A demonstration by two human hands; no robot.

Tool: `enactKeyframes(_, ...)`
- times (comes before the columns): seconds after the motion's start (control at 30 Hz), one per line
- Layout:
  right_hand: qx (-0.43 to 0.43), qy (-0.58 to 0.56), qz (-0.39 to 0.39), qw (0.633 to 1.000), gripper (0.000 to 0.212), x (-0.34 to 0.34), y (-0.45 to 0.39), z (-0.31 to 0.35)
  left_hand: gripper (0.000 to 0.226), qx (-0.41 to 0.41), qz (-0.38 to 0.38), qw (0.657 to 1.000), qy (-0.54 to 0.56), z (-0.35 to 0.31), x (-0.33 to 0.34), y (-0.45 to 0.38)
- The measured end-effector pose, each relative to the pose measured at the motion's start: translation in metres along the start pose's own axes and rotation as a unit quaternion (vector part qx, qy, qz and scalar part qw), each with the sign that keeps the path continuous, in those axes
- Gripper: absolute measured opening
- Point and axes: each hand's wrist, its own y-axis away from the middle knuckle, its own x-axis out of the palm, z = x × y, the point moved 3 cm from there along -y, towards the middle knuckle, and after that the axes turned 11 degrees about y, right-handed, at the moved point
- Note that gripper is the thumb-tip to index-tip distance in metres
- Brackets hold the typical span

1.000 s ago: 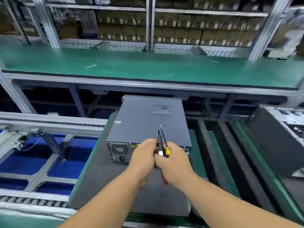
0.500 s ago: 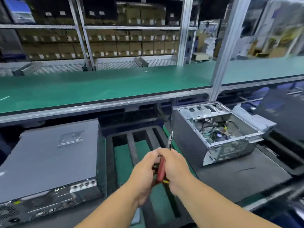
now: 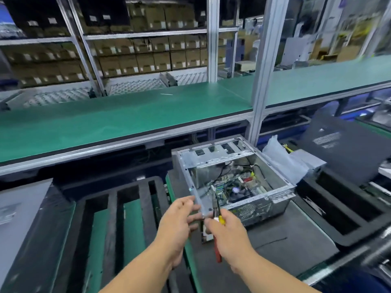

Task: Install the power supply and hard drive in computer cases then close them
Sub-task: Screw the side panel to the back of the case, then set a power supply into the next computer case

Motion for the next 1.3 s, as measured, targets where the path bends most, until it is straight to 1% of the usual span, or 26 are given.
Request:
enactKeyframes(0.07,-0.017,0.006,0.011,1.0,0.022,-0.004,-0.006,-0.014,0.023,0.023,-0.019,0.999,-0.022,0.0,0.005,-0.008)
enactKeyframes(0.13,-0.031,0.022,0.02,0.999,0.01,-0.006,-0.01,-0.03,0.021,0.045,-0.037,0.997,-0.057,-0.001,0.01,-0.014)
enactKeyframes(0.17,-0.036,0.035,0.023,0.998,0.008,-0.008,-0.012,-0.037,0.02,0.056,-0.042,0.995,-0.074,-0.001,0.013,-0.016)
enactKeyframes(0.23,-0.05,0.077,0.027,0.995,0.012,-0.012,-0.016,-0.05,0.019,0.076,-0.046,0.99,-0.11,0.001,0.018,-0.021)
enactKeyframes(0.27,-0.062,0.108,0.029,0.992,0.018,-0.014,-0.018,-0.056,0.02,0.082,-0.045,0.987,-0.128,0.003,0.019,-0.025)
enactKeyframes(0.33,-0.088,0.19,0.032,0.977,0.027,-0.016,-0.023,-0.067,0.023,0.09,-0.036,0.983,-0.156,0.006,0.02,-0.032)
enactKeyframes(0.37,-0.102,0.236,0.034,0.966,0.028,-0.017,-0.025,-0.071,0.024,0.094,-0.031,0.981,-0.165,0.008,0.019,-0.036)
enactKeyframes(0.43,-0.147,0.327,0.052,0.932,0.023,-0.018,-0.03,-0.079,0.024,0.102,-0.029,0.976,-0.19,0.011,0.014,-0.045)
enactKeyframes(0.47,-0.184,0.372,0.07,0.907,0.02,-0.017,-0.033,-0.083,0.023,0.105,-0.029,0.971,-0.212,0.012,0.01,-0.05)
enactKeyframes(0.57,-0.298,0.49,0.122,0.81,0.013,-0.014,-0.037,-0.101,0.022,0.101,-0.025,0.954,-0.282,0.016,-0.008,-0.059)
enactKeyframes(0.63,-0.34,0.535,0.13,0.762,0.025,-0.015,-0.041,-0.115,0.02,0.083,-0.02,0.94,-0.331,0.019,-0.022,-0.059)
enactKeyframes(0.7,-0.344,0.572,0.13,0.733,0.035,-0.015,-0.047,-0.127,0.014,0.064,-0.026,0.917,-0.393,0.022,-0.037,-0.057)
enactKeyframes(0.77,-0.333,0.598,0.143,0.715,0.04,-0.015,-0.054,-0.137,0.01,0.06,-0.04,0.874,-0.48,0.023,-0.05,-0.054)
enactKeyframes(0.83,-0.322,0.616,0.164,0.7,0.044,-0.015,-0.06,-0.143,0.012,0.059,-0.045,0.829,-0.555,0.021,-0.06,-0.049)
enactKeyframes(0.9,-0.332,0.629,0.162,0.684,0.045,-0.013,-0.063,-0.146,0.019,0.054,-0.041,0.8,-0.596,0.019,-0.07,-0.045)
enactKeyframes(0.93,-0.343,0.631,0.156,0.678,0.044,-0.011,-0.064,-0.146,0.024,0.049,-0.037,0.791,-0.609,0.018,-0.075,-0.044)
enactKeyframes(1.0,-0.363,0.616,0.131,0.686,0.045,-0.004,-0.063,-0.143,0.037,0.041,-0.021,0.784,-0.62,0.016,-0.085,-0.04)
enactKeyframes(1.1,-0.381,0.594,0.091,0.703,0.057,0.008,-0.062,-0.141,0.052,0.059,0.007,0.776,-0.628,0.015,-0.091,-0.033)
enactKeyframes(1.23,-0.398,0.586,0.1,0.699,0.067,0.029,-0.052,-0.143,0.05,0.102,-0.002,0.751,-0.653,0.017,-0.089,-0.026)
enactKeyframes(1.3,-0.401,0.574,0.101,0.706,0.066,0.04,-0.045,-0.145,0.052,0.103,-0.019,0.74,-0.665,0.016,-0.097,-0.025)
